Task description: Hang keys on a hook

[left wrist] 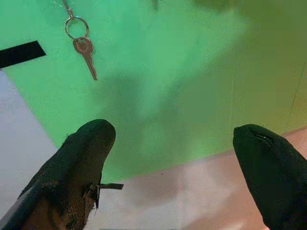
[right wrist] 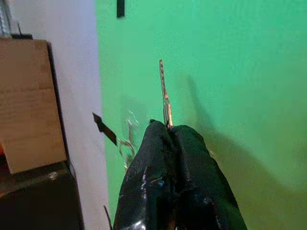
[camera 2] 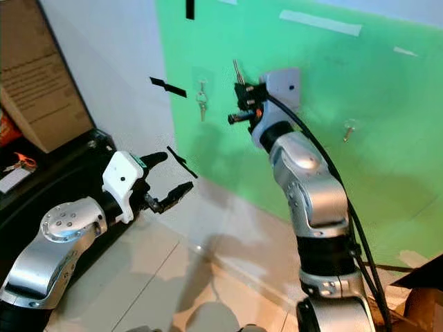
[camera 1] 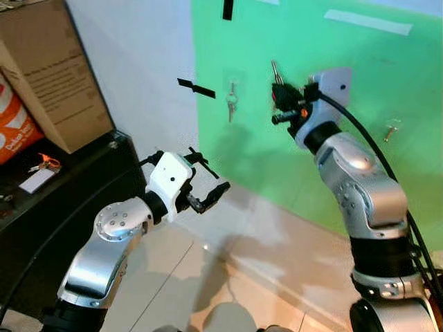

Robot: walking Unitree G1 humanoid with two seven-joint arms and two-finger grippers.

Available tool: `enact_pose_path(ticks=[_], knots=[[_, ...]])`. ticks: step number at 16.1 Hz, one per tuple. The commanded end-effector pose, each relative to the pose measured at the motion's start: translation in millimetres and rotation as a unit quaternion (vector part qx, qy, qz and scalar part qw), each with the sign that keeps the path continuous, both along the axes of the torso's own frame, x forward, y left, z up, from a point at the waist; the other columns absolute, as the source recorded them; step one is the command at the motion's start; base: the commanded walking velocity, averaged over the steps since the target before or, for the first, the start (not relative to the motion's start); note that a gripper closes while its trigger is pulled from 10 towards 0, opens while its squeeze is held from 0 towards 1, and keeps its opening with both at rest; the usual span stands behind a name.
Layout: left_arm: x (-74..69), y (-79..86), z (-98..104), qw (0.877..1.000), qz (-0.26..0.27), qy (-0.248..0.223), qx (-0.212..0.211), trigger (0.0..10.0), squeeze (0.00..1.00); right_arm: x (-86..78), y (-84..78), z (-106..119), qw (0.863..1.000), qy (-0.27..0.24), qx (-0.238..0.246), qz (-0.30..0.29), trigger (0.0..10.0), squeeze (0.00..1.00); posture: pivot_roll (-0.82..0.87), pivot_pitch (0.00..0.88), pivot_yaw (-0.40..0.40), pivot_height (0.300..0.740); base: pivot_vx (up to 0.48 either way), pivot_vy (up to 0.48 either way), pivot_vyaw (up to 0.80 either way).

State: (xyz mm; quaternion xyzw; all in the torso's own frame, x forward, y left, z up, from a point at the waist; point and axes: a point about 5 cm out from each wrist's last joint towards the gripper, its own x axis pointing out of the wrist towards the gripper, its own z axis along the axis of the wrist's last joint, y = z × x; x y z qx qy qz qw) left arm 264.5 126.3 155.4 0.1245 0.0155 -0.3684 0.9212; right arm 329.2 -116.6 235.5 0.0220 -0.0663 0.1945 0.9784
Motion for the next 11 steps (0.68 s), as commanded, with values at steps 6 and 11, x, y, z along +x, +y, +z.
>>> enact_pose_path(ticks=[6,11], knots=[[-3.6,-1.7,4,1.0,-0.009,0.0,0.003,10.0,0.0,6.3,6.2,2,0.999,0.005,0.026,0.018,10.0,0.0,-0.05,0.0,-0.005,0.74,0.0,0.0,0.0],[-4.8,-2.1,4,1.0,-0.011,0.003,0.005,10.0,0.0,13.6,9.1,-5,1.0,0.021,0.022,0.002,10.0,0.0,-0.05,0.0,-0.001,0.74,0.0,0.0,0.0]])
